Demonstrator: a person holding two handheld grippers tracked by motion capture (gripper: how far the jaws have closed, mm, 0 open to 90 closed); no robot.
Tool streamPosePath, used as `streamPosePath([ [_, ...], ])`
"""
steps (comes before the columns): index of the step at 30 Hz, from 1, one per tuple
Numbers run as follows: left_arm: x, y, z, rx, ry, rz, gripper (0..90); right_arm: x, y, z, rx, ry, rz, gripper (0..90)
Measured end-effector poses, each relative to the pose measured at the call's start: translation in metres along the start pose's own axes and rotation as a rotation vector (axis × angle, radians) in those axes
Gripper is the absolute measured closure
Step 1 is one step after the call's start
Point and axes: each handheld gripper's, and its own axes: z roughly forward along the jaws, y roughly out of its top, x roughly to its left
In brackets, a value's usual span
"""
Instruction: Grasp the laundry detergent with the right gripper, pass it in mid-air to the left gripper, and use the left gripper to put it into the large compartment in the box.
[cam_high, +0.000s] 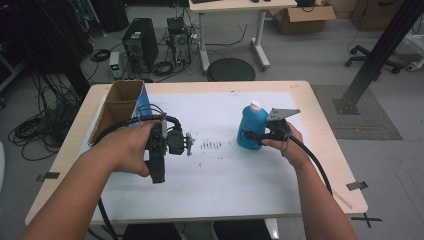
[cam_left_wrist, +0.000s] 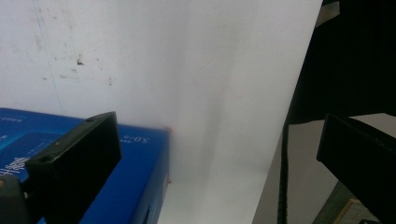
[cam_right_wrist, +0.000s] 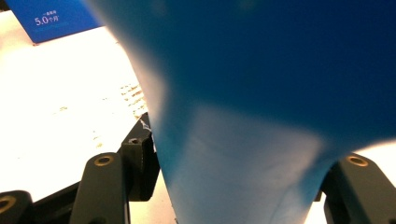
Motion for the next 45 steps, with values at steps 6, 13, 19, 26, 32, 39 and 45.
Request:
streamPosePath([
  [6,0.0,0.0,-0.001,-0.001,0.003,0.003,0.4,-0.001,-0.001,0.0,-0.005,0.007,-0.001,42.7],
  [13,-0.001,0.001,-0.002,-0.003,0.002,0.005,0.4,-0.001,-0.001,-0.001,-0.016,0.0,-0.003,45.3],
  [19,-0.001,0.002,-0.003,0.0,0.003,0.006,0.4,0.0,0.001,-0.002,-0.019,0.005,-0.01,45.6],
  [26,0.002,0.003,-0.011,-0.004,0.017,0.008,0.4,0.006,0.016,-0.019,-0.018,0.034,-0.065,45.6],
  [32,0.005,0.007,-0.026,-0.009,0.031,0.017,0.4,0.014,0.035,-0.038,-0.009,0.067,-0.124,45.6],
  [39,0.006,0.016,-0.041,-0.015,0.042,0.032,0.4,0.029,0.058,-0.058,-0.034,0.148,-0.183,45.5],
  [45,0.006,0.022,-0.051,-0.022,0.036,0.05,0.4,0.046,0.069,-0.063,-0.021,0.216,-0.222,45.4],
])
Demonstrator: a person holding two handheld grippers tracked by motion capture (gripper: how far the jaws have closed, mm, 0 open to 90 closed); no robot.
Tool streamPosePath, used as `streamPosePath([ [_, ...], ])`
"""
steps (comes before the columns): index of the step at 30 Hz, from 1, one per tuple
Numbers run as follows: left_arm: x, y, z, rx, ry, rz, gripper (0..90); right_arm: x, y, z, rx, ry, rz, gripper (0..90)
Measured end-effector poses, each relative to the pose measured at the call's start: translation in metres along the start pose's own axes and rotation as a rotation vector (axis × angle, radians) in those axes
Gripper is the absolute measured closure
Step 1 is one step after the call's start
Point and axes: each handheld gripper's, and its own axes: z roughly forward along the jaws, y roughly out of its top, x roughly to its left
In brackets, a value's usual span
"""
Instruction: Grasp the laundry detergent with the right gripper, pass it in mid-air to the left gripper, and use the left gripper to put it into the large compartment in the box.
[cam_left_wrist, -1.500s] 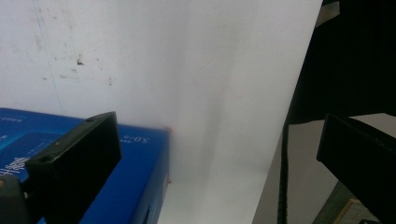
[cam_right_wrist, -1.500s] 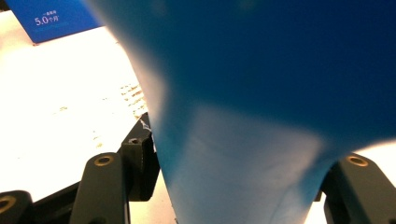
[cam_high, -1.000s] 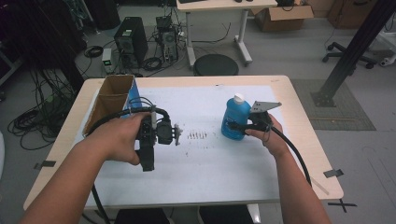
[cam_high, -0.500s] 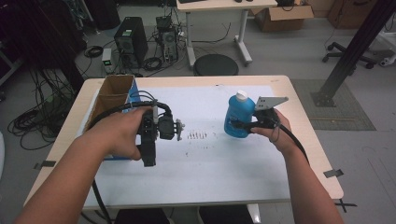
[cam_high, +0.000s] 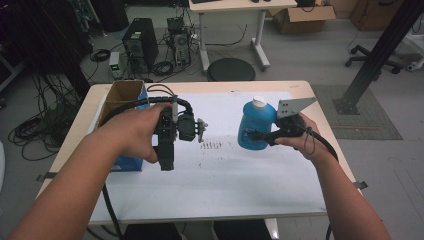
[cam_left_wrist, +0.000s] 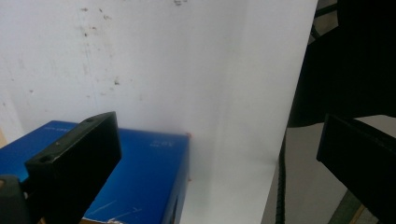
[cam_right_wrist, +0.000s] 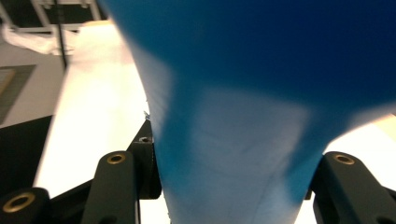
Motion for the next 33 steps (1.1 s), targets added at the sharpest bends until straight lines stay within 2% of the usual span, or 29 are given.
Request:
streamPosePath([
  [4,0.0,0.002,-0.006,-0.021,-0.003,0.002,0.3,0.008,0.005,0.001,0.006,0.035,-0.03,45.4],
  [9,0.001,0.006,-0.009,-0.007,-0.003,0.008,0.3,0.017,0.009,0.003,0.016,0.071,-0.063,45.4],
  [17,0.002,0.013,-0.013,-0.016,-0.001,0.017,0.2,0.031,0.012,0.008,0.028,0.125,-0.101,45.4],
  [26,0.003,0.022,-0.018,-0.015,0.002,0.031,0.2,0.042,0.009,0.017,0.016,0.166,-0.102,45.4],
  [33,0.002,0.026,-0.02,-0.036,-0.002,0.041,0.2,0.051,0.006,0.029,0.014,0.195,-0.101,45.3],
])
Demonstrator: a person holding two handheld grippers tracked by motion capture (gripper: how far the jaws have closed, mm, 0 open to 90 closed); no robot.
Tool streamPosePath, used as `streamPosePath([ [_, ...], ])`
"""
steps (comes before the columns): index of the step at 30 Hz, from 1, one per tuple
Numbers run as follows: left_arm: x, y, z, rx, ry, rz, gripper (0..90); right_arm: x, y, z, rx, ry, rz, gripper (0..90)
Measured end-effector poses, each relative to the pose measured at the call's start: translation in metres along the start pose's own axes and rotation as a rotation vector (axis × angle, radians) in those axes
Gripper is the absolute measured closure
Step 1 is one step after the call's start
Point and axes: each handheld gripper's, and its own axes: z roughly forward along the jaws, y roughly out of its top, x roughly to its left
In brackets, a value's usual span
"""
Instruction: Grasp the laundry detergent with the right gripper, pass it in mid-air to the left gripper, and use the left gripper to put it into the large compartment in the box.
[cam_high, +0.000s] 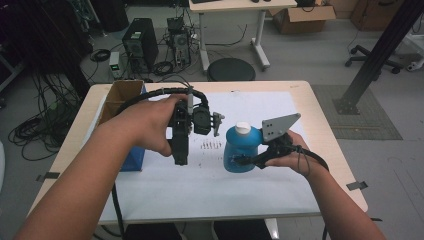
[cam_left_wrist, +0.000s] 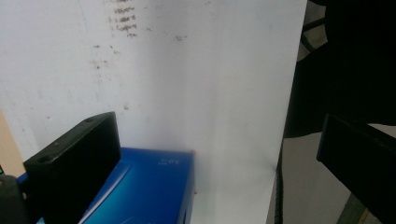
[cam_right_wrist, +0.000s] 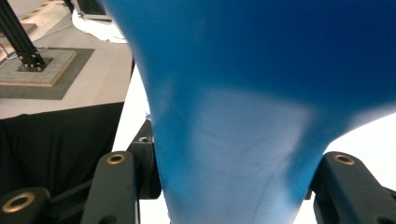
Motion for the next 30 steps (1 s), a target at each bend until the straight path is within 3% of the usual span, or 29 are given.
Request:
streamPosePath([
  [15,-0.004,0.001,0.003,-0.013,-0.016,0.013,0.2,0.012,0.003,0.046,0.016,0.061,-0.018,45.4],
  [30,-0.005,0.003,0.011,-0.016,-0.027,0.013,0.2,0.014,0.008,0.079,0.015,0.072,-0.006,45.4],
])
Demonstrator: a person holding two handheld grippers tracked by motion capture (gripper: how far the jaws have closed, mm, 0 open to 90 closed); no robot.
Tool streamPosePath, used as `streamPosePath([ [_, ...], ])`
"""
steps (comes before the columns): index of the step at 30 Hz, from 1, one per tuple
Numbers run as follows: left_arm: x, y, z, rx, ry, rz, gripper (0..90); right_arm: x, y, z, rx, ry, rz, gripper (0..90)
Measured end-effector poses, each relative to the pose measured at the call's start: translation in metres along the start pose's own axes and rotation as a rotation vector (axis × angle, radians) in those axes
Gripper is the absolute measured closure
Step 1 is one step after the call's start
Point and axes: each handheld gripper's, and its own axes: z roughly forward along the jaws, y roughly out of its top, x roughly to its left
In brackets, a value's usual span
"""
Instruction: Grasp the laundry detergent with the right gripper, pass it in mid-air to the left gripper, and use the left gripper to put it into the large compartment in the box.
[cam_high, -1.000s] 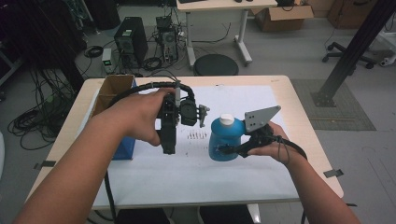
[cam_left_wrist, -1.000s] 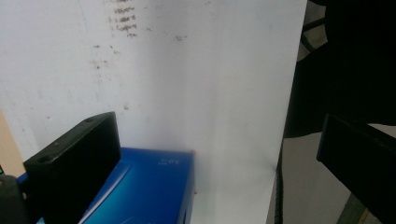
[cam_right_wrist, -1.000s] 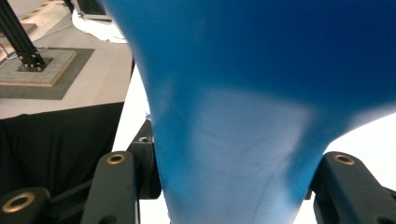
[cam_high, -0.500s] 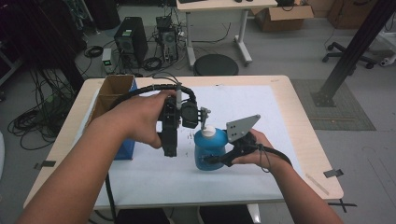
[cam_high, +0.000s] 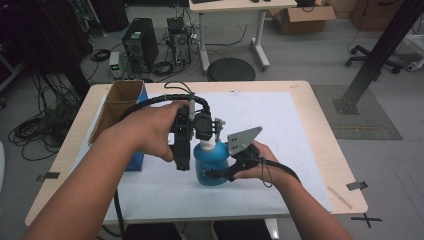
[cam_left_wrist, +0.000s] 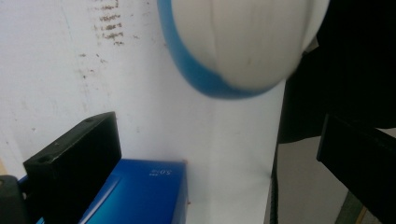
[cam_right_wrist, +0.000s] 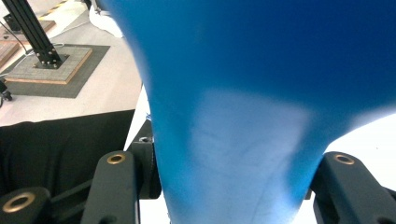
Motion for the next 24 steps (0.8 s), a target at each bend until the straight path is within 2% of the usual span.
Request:
streamPosePath([
  [24,-0.002,0.001,0.009,0.002,-0.007,-0.002,0.2,0.002,0.012,0.026,-0.02,-0.008,0.004,45.3],
])
